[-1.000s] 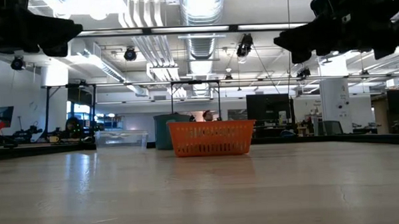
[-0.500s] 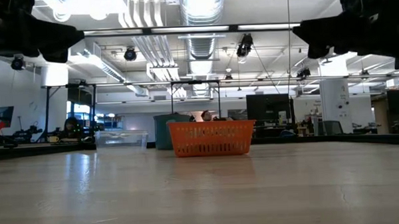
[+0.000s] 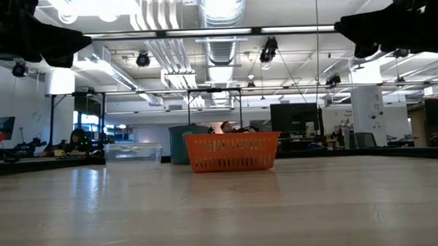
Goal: Pick and place items into bin
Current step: Return to Home Position
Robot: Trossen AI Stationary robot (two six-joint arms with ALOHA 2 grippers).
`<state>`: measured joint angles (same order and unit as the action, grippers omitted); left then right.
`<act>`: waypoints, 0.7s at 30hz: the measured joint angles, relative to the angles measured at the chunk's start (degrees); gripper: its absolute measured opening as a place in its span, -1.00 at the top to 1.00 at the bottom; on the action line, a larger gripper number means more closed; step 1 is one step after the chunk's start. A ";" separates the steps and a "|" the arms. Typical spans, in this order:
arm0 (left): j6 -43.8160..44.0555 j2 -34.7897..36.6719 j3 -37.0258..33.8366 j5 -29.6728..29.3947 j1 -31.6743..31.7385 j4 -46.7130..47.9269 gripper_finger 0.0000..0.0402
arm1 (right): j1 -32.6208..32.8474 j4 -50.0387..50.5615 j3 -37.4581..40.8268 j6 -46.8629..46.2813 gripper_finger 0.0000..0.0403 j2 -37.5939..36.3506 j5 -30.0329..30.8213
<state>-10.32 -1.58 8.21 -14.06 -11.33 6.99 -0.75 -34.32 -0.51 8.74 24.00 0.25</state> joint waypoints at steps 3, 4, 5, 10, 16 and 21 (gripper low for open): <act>0.86 0.00 0.98 0.40 0.00 0.32 0.46 | 0.02 6.08 0.00 -0.13 0.47 -7.12 -0.26; 0.90 0.00 1.16 0.59 0.00 0.47 0.46 | 0.02 8.01 0.00 -0.18 0.47 -9.09 -0.26; 0.90 0.00 1.28 0.64 0.00 0.64 0.46 | 0.02 10.06 0.00 -0.30 0.47 -10.91 -0.24; 0.98 0.00 3.51 1.59 0.00 3.20 0.46 | 0.02 17.11 0.00 -0.62 0.51 -17.90 -0.24; -0.43 0.00 5.02 9.05 -0.02 6.91 0.46 | 0.02 22.82 0.00 -0.86 0.53 -22.57 -0.44; -4.44 0.00 -0.25 10.49 -0.02 -1.76 0.46 | 0.02 23.49 -0.02 -0.83 0.51 -24.03 -1.61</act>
<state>-14.76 -1.58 7.96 -3.57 -11.35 5.23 -0.73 -10.83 -0.54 7.90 -0.03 -1.36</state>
